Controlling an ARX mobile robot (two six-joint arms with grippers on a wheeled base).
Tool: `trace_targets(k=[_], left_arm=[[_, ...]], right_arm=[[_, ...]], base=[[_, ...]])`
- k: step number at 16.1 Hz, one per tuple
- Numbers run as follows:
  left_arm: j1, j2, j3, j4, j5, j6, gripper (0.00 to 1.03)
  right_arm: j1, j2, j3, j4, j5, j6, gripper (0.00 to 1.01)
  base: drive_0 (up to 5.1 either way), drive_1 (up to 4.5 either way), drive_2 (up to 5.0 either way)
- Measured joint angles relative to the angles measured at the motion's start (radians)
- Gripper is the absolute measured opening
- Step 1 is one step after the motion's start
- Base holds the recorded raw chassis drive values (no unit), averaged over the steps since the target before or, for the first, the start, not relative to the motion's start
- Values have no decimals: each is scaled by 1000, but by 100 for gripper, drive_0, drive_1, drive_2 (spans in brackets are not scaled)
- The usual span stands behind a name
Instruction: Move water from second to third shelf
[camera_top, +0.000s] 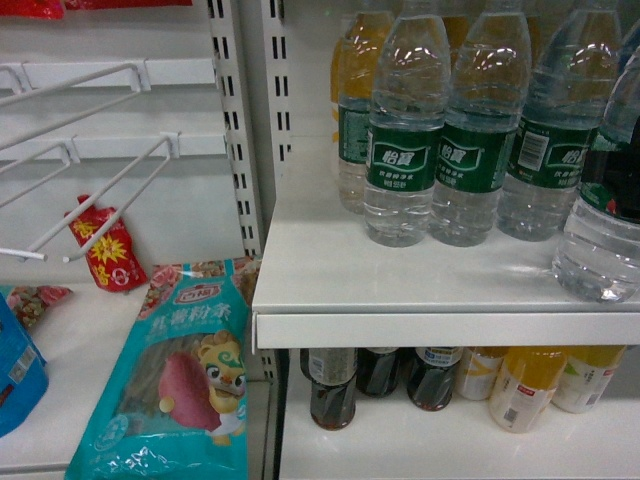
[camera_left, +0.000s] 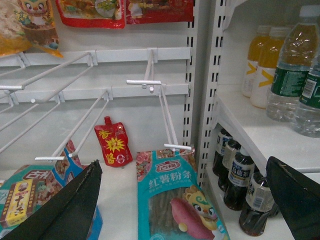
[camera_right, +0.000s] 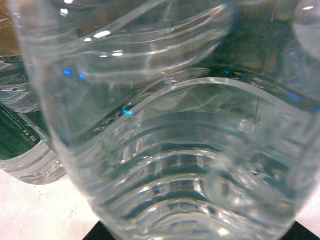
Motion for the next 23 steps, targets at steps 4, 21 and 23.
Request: trace_targets(k=[4, 21, 23], left_arm=[[0, 0, 0, 0, 0, 0, 98], [0, 0, 0, 0, 0, 0, 98], [0, 0, 0, 0, 0, 0, 98]], right_arm=[[0, 0, 0, 1, -1, 0, 39], [27, -97, 2, 13, 6, -117, 98], [25, -106, -14, 13, 9, -131, 98]], base=[[0, 0, 0], [0, 0, 0], [0, 0, 0]])
